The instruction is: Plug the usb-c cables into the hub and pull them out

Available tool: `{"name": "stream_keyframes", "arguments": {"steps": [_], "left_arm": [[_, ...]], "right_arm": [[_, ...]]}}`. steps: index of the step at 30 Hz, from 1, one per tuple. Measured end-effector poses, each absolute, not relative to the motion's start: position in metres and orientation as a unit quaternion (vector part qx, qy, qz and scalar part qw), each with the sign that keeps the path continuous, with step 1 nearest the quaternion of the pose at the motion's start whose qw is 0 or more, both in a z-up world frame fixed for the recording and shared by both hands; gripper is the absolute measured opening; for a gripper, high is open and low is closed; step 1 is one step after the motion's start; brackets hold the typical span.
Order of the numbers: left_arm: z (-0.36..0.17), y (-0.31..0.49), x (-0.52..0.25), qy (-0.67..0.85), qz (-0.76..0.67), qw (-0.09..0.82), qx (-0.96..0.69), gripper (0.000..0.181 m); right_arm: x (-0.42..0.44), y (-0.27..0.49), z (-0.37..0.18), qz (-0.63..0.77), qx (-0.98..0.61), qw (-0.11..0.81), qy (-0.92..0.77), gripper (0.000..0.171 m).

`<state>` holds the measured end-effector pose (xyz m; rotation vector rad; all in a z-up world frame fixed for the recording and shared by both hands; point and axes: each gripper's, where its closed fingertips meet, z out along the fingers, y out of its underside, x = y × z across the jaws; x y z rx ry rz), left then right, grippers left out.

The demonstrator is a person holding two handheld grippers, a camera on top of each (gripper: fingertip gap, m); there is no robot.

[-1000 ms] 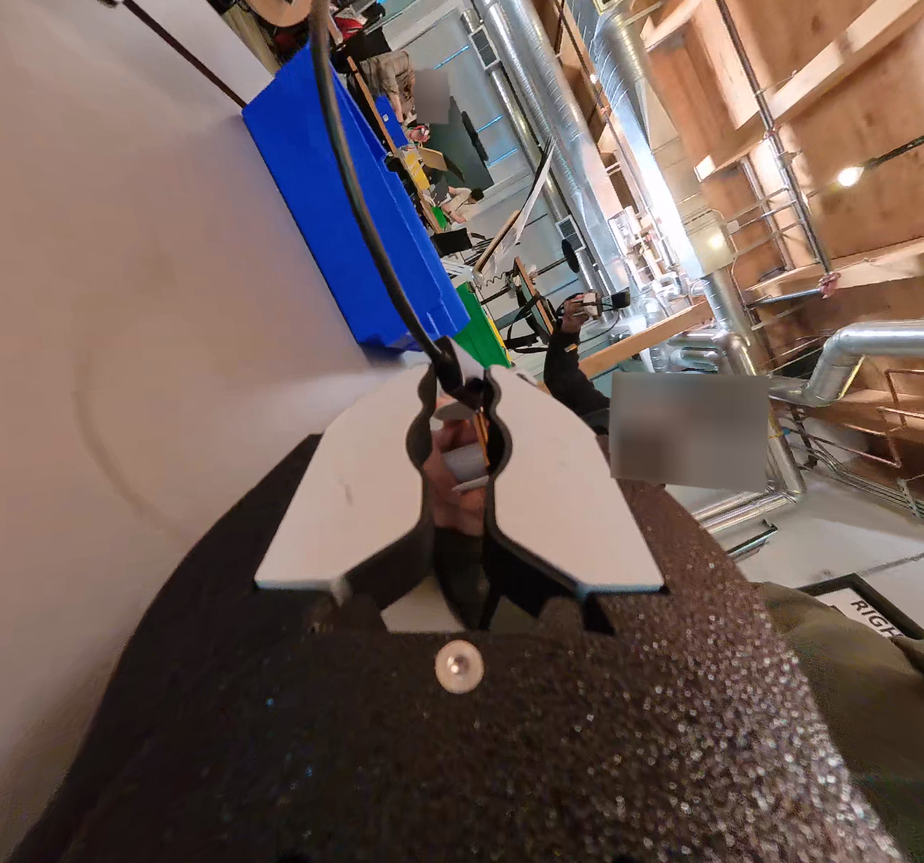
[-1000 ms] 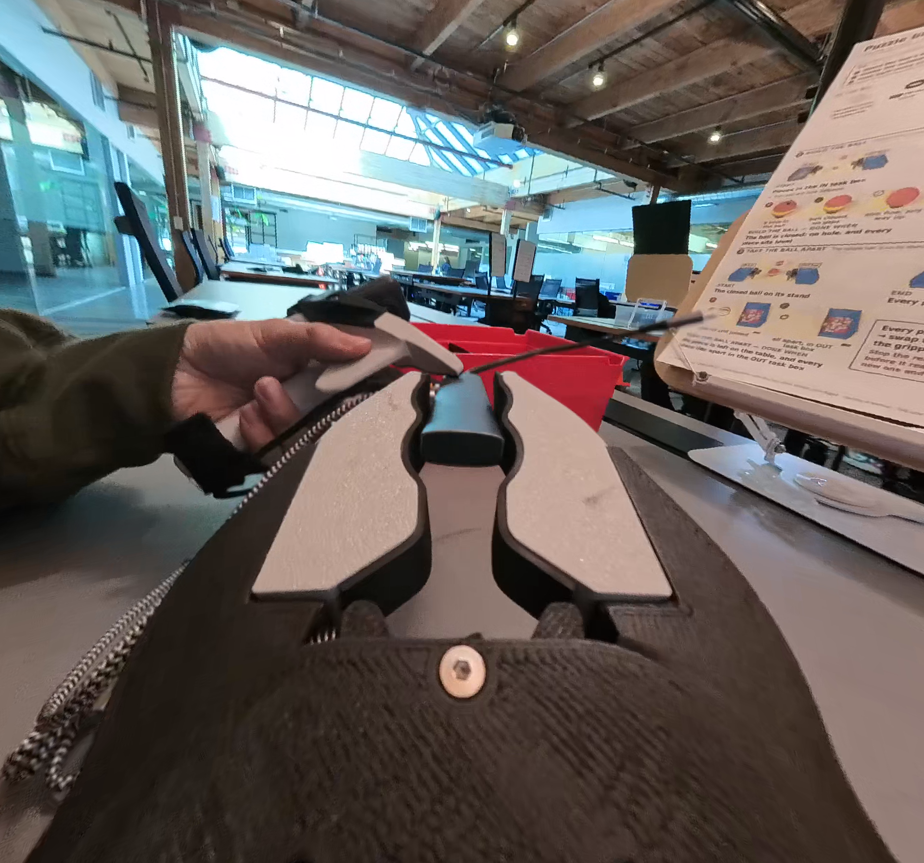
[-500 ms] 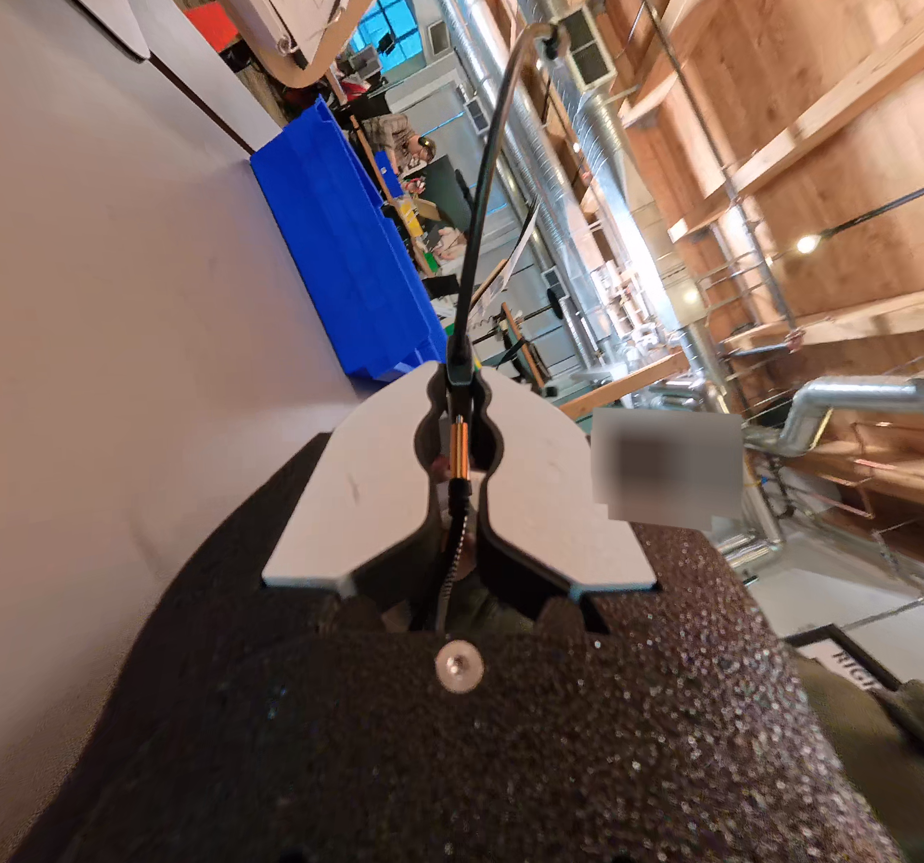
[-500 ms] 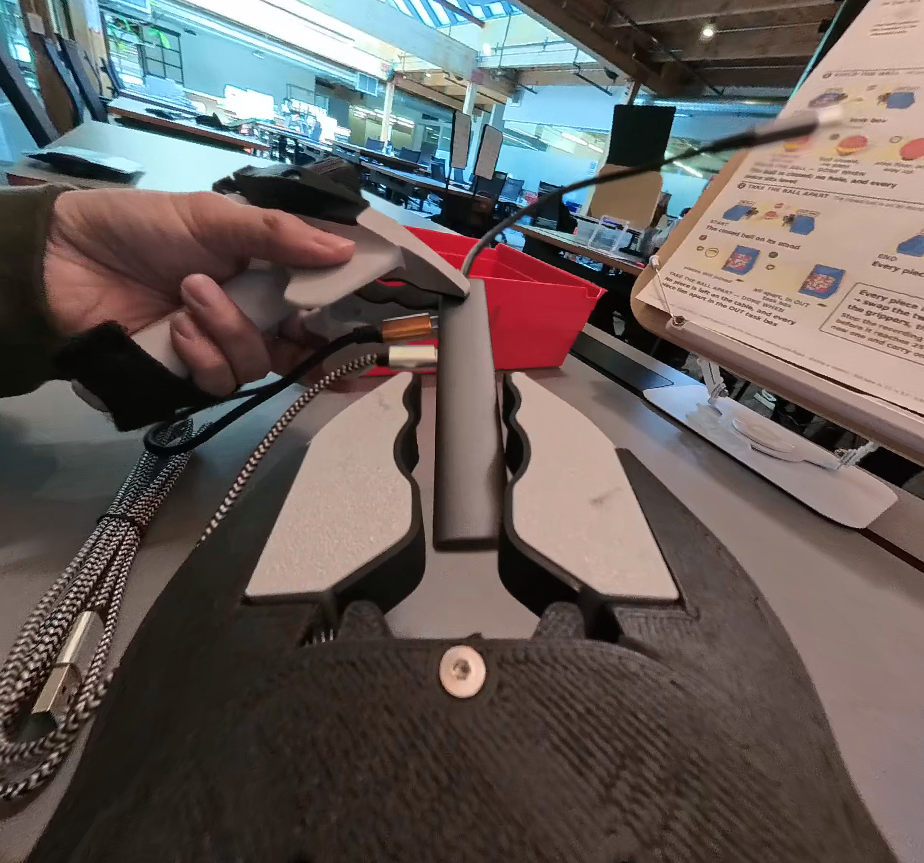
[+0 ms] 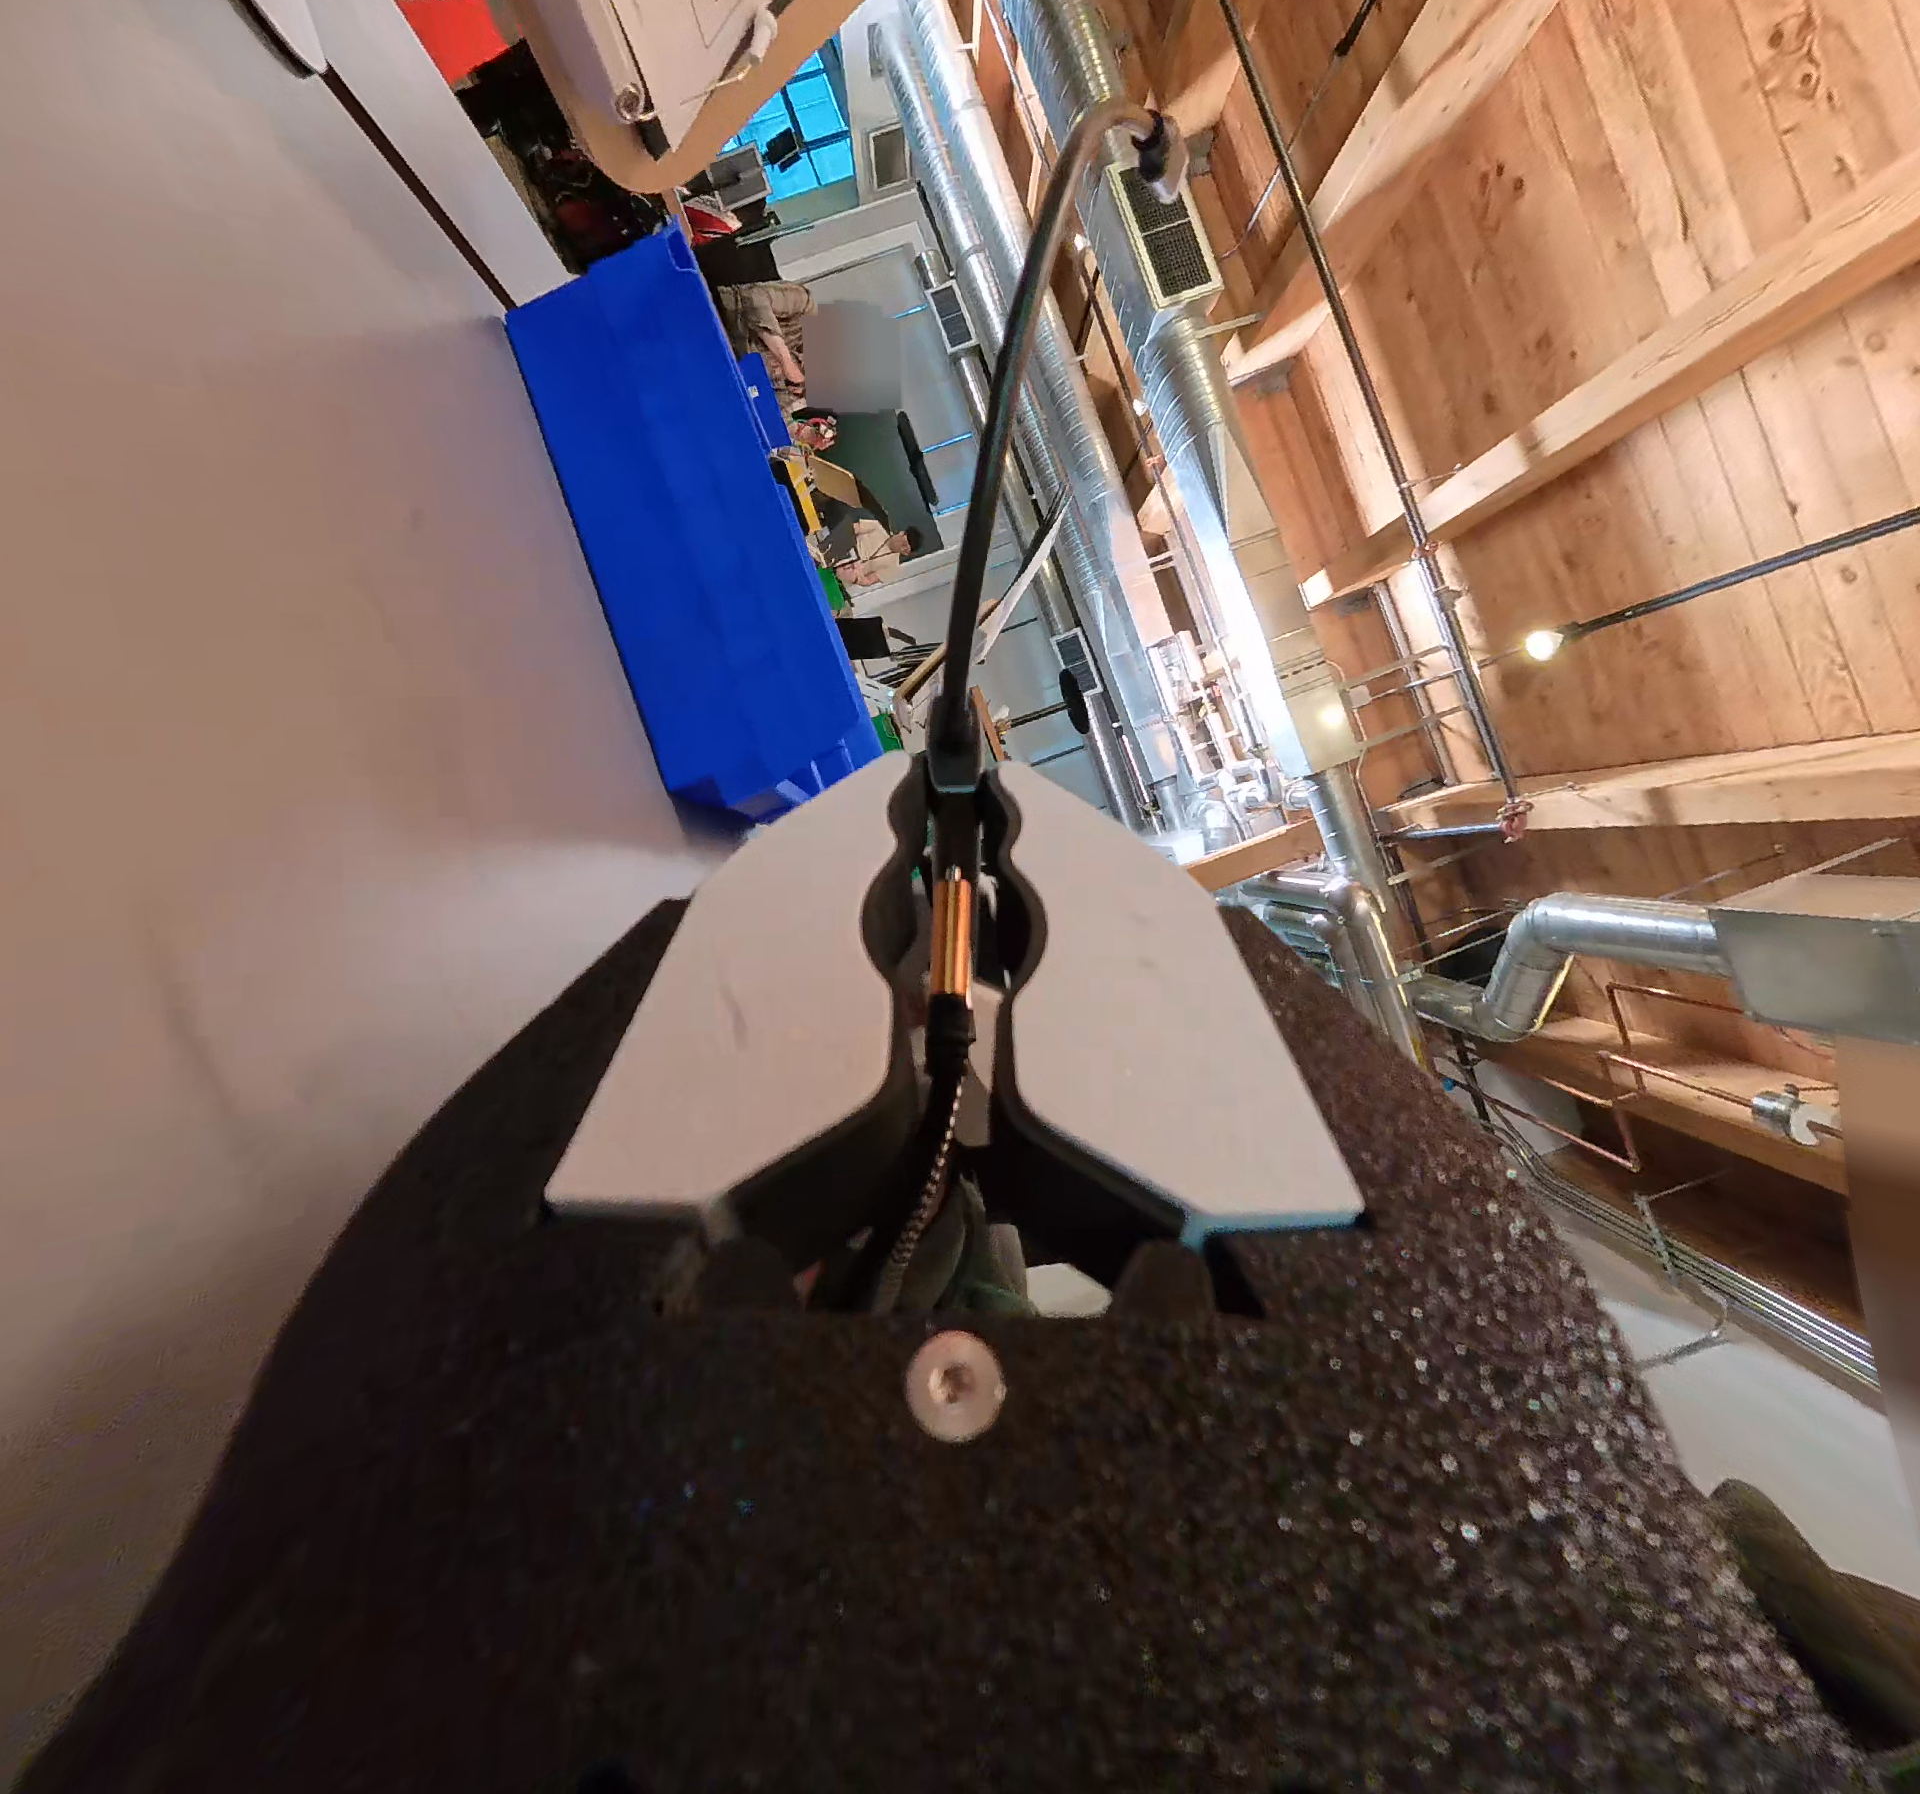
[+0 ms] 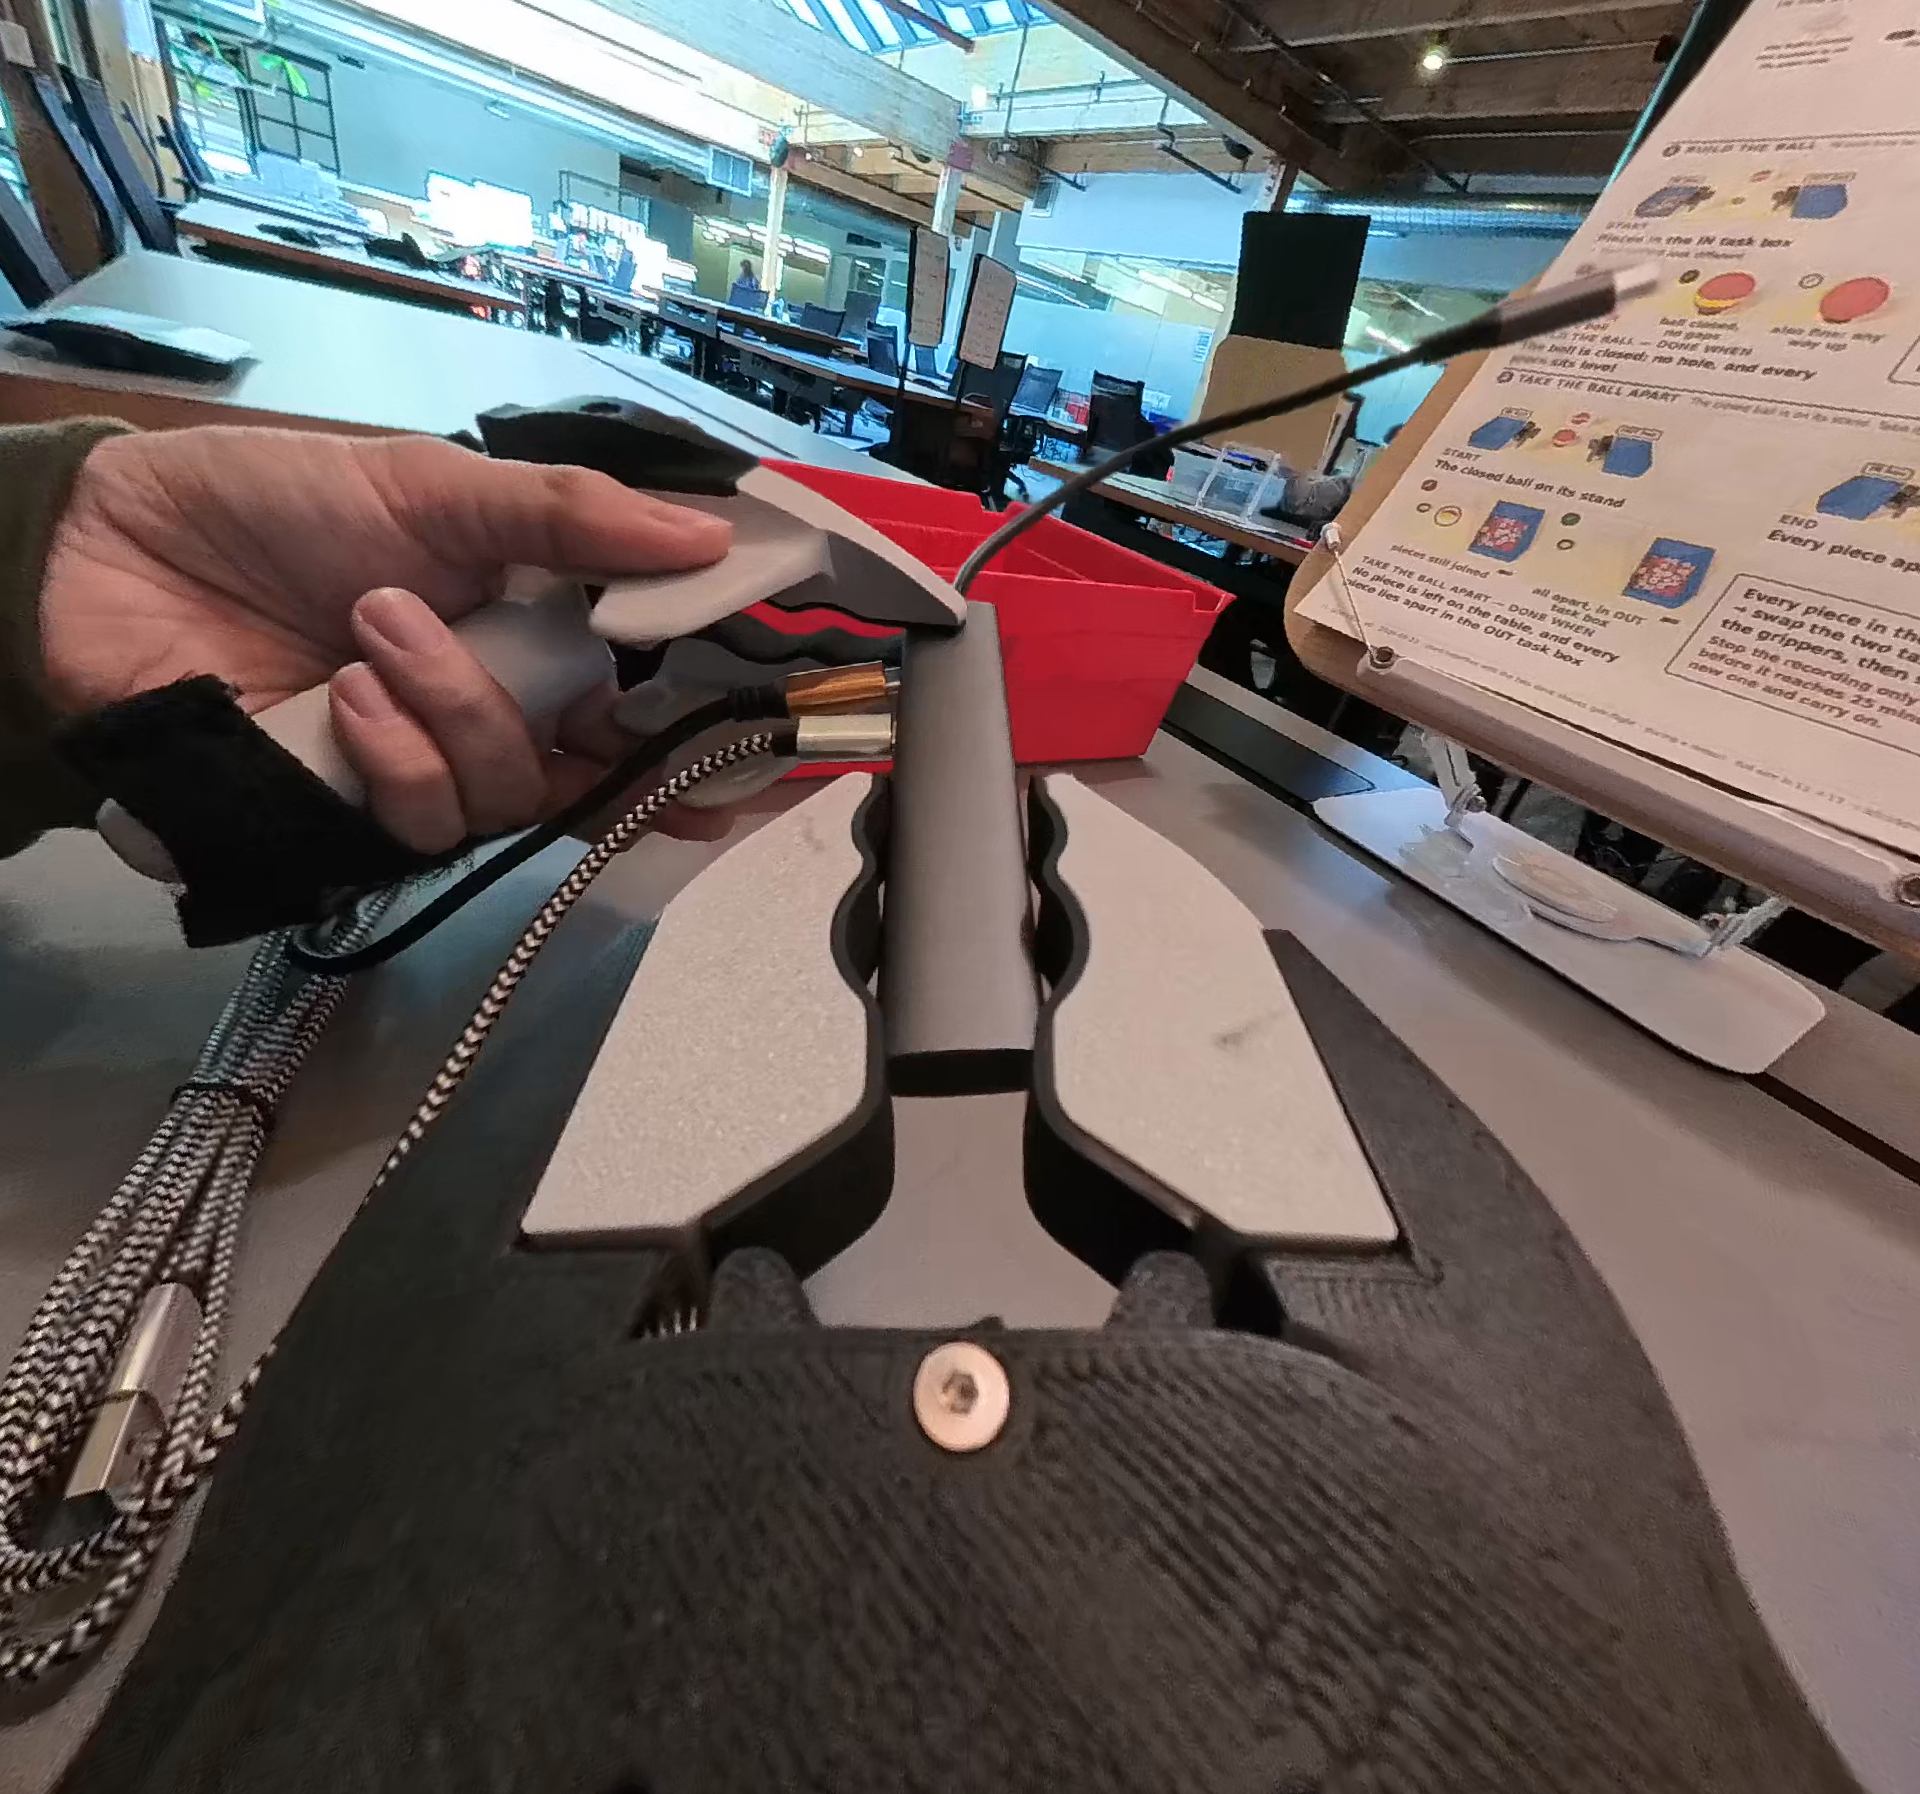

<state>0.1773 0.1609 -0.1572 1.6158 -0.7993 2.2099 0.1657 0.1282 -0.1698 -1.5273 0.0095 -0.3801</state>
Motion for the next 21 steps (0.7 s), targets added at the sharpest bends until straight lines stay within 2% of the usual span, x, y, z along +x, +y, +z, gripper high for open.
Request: {"name": "stream_keyframes", "arguments": {"steps": [8,12,18,21], "left_arm": [[-0.164,0.162,0.180,-0.329,0.743,0.076,0.579,0.012],[-0.167,0.163,0.182,-0.393,0.711,-0.014,0.583,0.017],[-0.151,0.178,0.176,-0.526,0.614,-0.242,0.536,0.020],[-0.157,0.165,0.169,-0.613,0.561,-0.258,0.493,0.020]], "right_arm": [[0.167,0.129,-0.175,-0.161,-0.704,0.692,0.016,0.026],[0.170,0.128,-0.176,-0.157,-0.708,0.687,0.034,0.026],[0.190,0.115,-0.172,-0.129,-0.694,0.702,0.098,0.025],[0.194,0.111,-0.171,-0.126,-0.690,0.705,0.105,0.025]]}}
